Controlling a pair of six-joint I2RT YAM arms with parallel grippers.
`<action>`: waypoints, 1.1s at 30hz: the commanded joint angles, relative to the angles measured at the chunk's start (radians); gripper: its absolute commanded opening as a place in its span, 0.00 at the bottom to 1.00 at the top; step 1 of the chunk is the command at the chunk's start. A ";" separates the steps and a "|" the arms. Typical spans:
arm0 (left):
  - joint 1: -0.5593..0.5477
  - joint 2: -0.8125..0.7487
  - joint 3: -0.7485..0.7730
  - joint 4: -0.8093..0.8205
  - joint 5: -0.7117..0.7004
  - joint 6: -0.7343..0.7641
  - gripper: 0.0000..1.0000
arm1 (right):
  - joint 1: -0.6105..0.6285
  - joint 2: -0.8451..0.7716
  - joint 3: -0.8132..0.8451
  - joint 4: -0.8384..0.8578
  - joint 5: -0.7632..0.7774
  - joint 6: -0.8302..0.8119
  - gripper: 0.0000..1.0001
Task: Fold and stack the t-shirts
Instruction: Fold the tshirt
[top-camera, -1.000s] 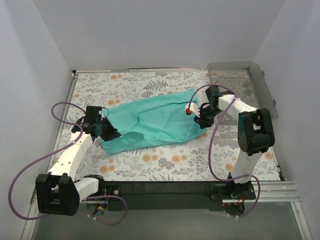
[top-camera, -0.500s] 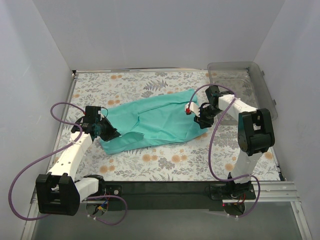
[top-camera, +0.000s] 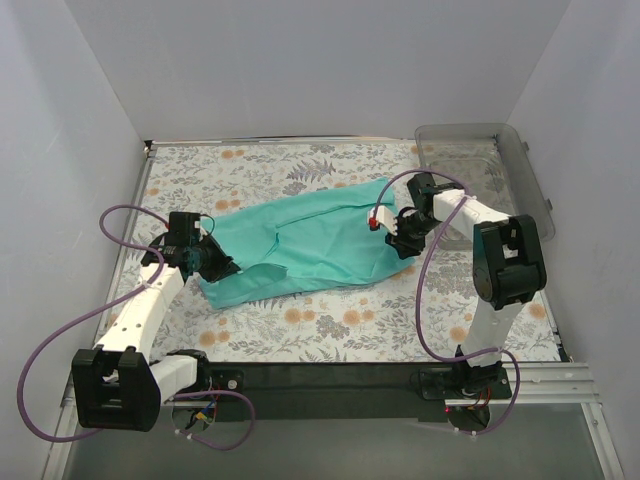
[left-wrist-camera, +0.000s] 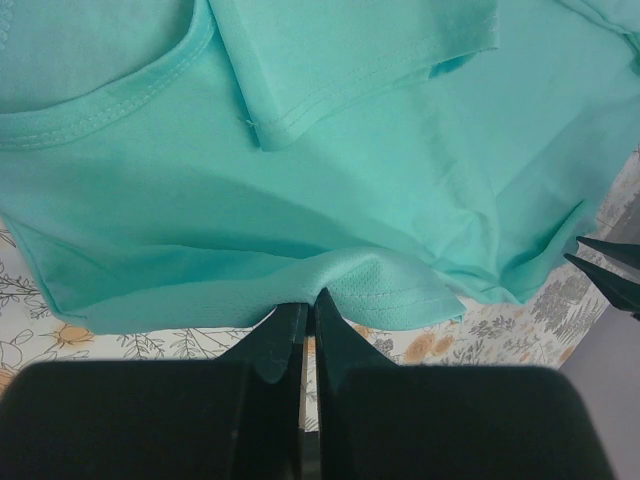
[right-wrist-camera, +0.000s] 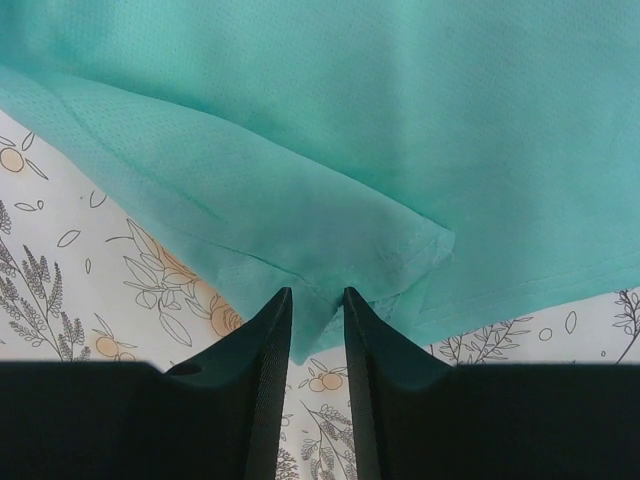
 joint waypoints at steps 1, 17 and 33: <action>0.010 -0.023 -0.011 0.019 0.009 0.013 0.01 | 0.005 0.004 -0.008 0.022 0.003 0.011 0.29; 0.027 -0.021 -0.022 0.026 0.021 0.021 0.01 | 0.026 -0.045 -0.073 0.094 0.053 0.033 0.25; 0.044 -0.064 0.009 -0.007 -0.028 0.043 0.00 | 0.025 -0.284 -0.102 0.070 0.043 0.069 0.09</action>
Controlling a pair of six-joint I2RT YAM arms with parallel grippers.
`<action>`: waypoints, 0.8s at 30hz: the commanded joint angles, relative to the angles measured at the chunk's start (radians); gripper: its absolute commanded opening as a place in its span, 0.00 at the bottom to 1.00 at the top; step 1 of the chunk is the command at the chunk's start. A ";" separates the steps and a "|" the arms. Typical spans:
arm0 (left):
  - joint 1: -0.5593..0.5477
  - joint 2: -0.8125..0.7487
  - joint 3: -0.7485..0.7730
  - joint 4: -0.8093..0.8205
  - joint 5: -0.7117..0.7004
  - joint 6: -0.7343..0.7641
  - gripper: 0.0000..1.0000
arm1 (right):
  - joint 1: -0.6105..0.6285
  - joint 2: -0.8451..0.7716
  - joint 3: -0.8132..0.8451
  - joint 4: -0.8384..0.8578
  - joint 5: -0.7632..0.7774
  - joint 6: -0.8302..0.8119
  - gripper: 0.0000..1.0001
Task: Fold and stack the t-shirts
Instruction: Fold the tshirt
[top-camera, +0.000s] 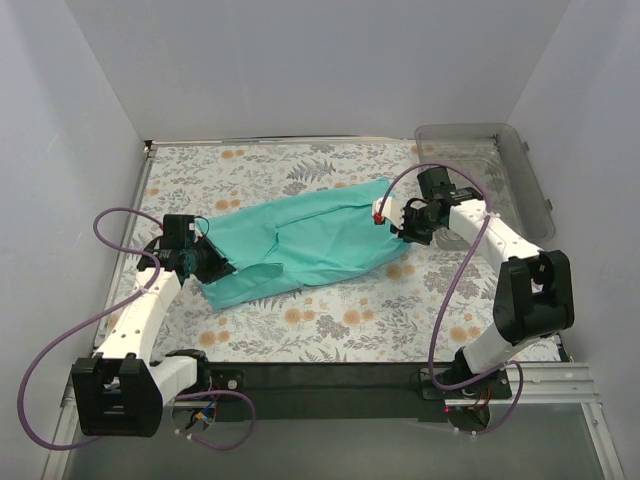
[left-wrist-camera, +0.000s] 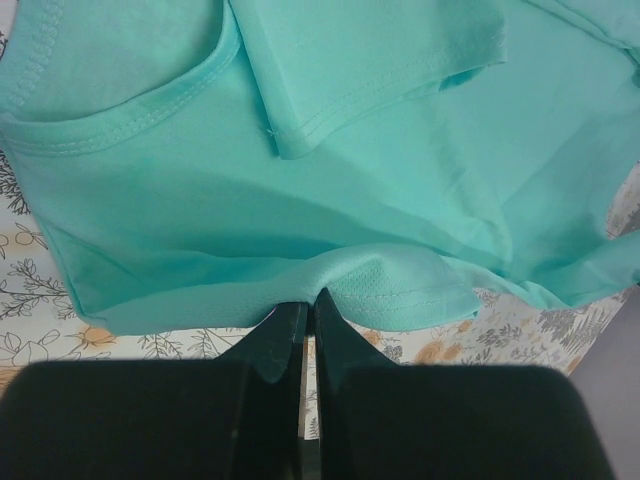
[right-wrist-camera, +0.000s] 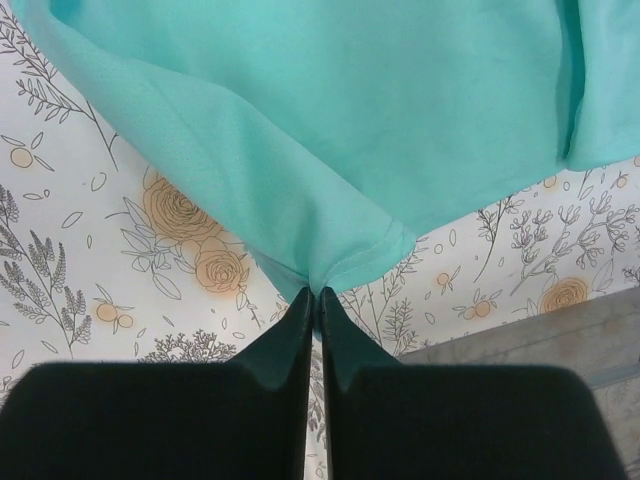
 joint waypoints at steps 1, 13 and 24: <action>0.007 -0.039 0.025 -0.006 -0.025 0.012 0.00 | 0.004 -0.032 -0.023 -0.009 -0.019 0.029 0.08; 0.010 -0.074 0.067 -0.012 -0.085 0.031 0.00 | -0.042 -0.095 -0.026 -0.007 -0.051 0.125 0.01; 0.010 0.102 0.191 0.086 -0.016 0.149 0.00 | -0.049 -0.009 0.040 0.051 -0.073 0.265 0.01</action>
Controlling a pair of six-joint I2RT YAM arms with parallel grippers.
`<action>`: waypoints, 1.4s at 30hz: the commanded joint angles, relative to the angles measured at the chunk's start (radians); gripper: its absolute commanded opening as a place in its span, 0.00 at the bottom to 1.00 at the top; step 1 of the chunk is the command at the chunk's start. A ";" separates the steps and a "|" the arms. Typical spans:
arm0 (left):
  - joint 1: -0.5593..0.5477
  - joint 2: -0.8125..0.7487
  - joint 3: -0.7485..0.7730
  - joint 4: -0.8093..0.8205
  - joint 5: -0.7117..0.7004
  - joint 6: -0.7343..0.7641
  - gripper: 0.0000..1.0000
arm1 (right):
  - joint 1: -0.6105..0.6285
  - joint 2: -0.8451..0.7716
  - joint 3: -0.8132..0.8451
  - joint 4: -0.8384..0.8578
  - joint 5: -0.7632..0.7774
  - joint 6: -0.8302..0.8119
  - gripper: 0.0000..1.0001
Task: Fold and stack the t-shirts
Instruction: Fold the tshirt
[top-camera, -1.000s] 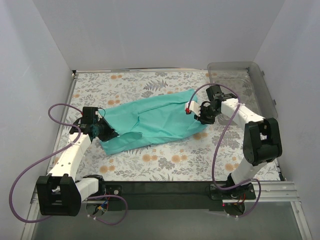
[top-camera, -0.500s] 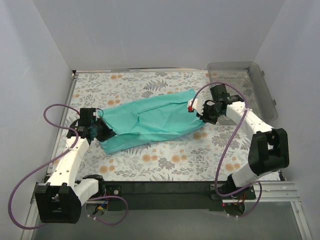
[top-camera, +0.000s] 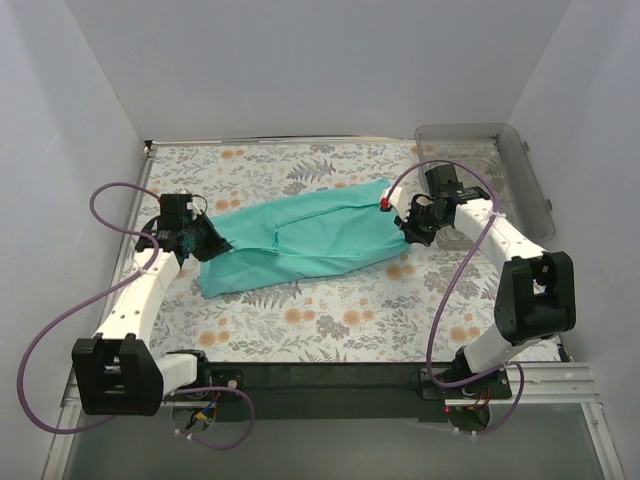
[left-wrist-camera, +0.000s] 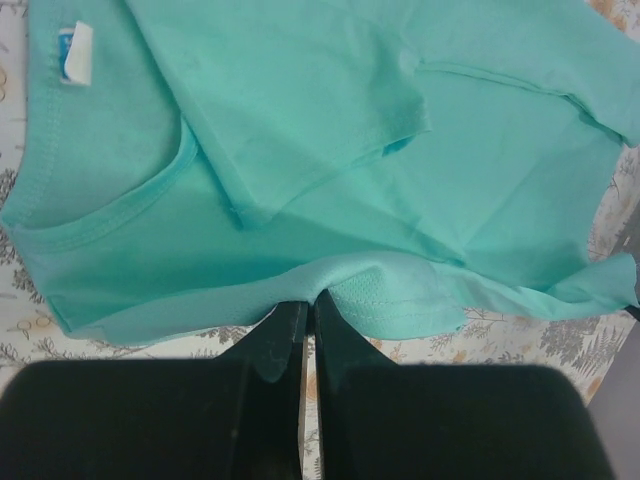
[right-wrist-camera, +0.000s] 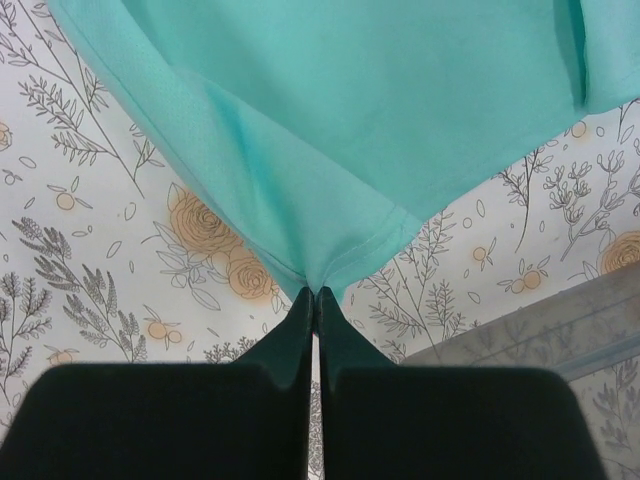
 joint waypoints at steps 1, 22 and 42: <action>0.007 0.045 0.065 0.075 0.037 0.088 0.00 | -0.001 0.024 0.052 0.053 -0.025 0.074 0.01; 0.007 0.338 0.161 0.216 0.023 0.231 0.00 | -0.010 0.058 0.041 0.234 0.127 0.245 0.01; 0.007 0.389 0.149 0.265 -0.087 0.263 0.00 | 0.070 0.200 0.113 0.317 0.408 0.274 0.01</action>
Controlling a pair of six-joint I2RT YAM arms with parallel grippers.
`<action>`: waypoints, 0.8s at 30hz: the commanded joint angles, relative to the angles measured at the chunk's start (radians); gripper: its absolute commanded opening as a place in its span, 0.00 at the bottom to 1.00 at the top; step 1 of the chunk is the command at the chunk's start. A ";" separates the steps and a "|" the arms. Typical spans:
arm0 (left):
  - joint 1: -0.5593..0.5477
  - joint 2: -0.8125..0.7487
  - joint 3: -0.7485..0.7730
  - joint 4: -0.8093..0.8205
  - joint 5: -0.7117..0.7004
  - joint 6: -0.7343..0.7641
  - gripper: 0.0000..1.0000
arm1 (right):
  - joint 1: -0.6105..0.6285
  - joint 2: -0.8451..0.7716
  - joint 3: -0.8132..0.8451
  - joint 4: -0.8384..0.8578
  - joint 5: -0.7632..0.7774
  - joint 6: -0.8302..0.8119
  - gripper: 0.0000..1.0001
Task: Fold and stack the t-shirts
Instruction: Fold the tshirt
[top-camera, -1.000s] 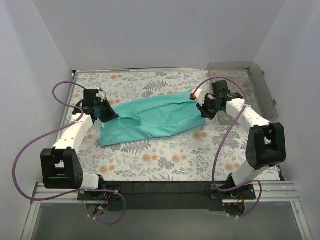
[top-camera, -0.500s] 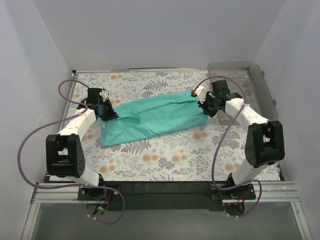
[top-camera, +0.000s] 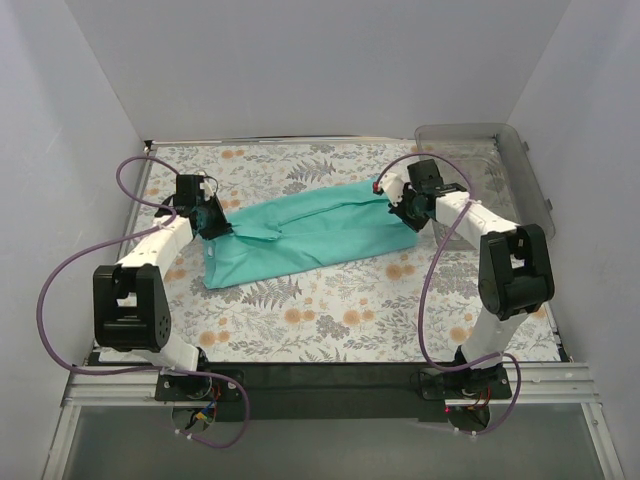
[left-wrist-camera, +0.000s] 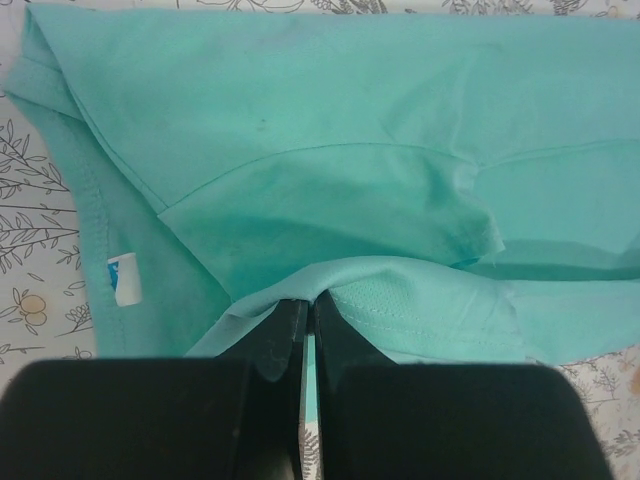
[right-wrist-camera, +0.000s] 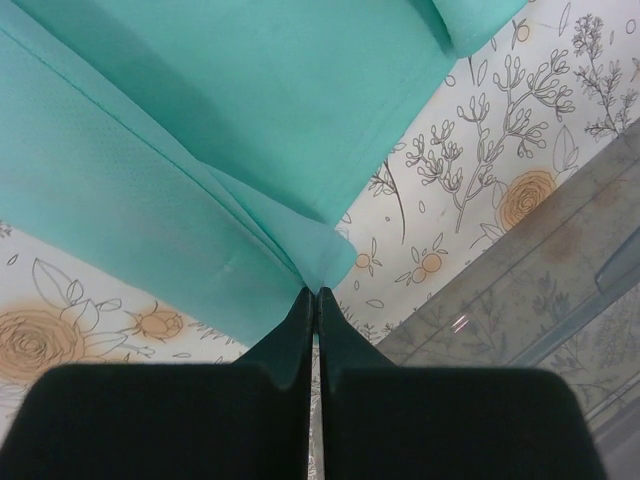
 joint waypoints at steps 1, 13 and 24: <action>0.007 0.020 0.013 0.027 -0.043 0.023 0.00 | 0.032 0.017 0.047 0.085 0.104 0.024 0.01; 0.007 0.063 0.021 0.036 -0.037 0.020 0.00 | 0.083 0.002 0.003 0.173 0.114 0.046 0.01; 0.007 0.015 -0.005 0.042 0.001 0.016 0.00 | 0.084 0.007 0.004 0.173 0.108 0.058 0.01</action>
